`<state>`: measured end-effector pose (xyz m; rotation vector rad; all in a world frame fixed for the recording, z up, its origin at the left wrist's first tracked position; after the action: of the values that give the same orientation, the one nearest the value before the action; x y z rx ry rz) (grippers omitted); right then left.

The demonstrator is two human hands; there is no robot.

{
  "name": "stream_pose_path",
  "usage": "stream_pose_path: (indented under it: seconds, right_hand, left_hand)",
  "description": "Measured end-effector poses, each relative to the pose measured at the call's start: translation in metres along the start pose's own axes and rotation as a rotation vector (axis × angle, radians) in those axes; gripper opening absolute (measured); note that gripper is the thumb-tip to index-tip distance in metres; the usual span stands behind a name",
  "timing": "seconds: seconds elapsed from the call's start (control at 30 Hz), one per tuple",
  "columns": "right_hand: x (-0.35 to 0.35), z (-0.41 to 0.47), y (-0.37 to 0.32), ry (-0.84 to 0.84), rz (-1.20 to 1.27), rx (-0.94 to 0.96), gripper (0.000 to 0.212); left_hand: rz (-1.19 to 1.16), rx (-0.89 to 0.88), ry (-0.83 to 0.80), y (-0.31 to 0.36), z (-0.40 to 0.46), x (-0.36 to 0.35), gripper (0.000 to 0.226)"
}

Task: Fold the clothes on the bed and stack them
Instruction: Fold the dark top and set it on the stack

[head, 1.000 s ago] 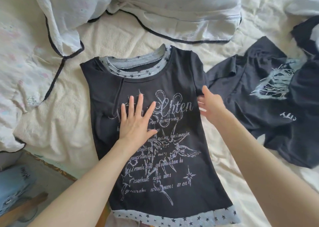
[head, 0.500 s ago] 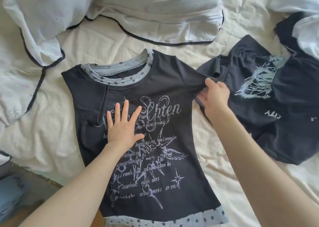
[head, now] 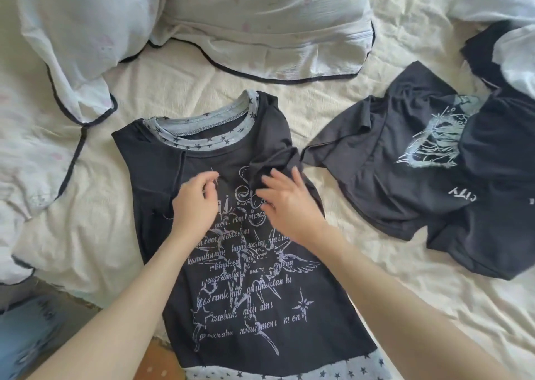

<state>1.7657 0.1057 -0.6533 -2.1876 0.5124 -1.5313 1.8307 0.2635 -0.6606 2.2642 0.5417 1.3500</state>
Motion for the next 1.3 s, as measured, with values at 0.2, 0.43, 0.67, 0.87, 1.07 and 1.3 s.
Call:
stream_pose_path:
  seconds: [0.2,0.43,0.67,0.87,1.07,1.3]
  right_hand:
    - [0.014,-0.032,0.033,0.445,0.362,-0.357,0.020]
    - [0.014,0.001,0.048,0.296,0.079,-0.531,0.038]
    - [0.013,-0.032,0.037,0.563,0.018,-0.089,0.009]
    - [0.004,-0.051,0.037,0.475,0.106,-0.087,0.009]
    - [-0.030,-0.049,0.060,0.257,1.218,-1.074,0.031]
    - [-0.033,-0.024,0.056,0.356,1.657,-1.279,0.006]
  left_hand:
    - [0.066,-0.217,-0.030,0.055,0.036,0.005,0.033]
    - [0.532,-0.560,-0.146,0.105,0.043,-0.053,0.027]
    - [0.536,-0.814,-0.133,0.075,0.021,-0.012,0.022]
    - [0.363,-0.473,-0.134,0.059,0.045,-0.008,0.027]
    - [0.087,-0.151,-0.105,0.107,0.094,-0.034,0.042]
    - [-0.020,0.052,-0.096,0.119,0.115,-0.050,0.035]
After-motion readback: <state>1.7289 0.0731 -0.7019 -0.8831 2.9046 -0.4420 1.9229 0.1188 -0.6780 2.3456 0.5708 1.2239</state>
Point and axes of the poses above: each hand's wrist, its own z-axis towards the middle knuckle, its own x-axis out of the back of the hand, y = z × x, the point moved 6 cm from there along z, towards the middle knuckle, and after that the axes turned 4 degrees about -y, right-handed, at the moved point
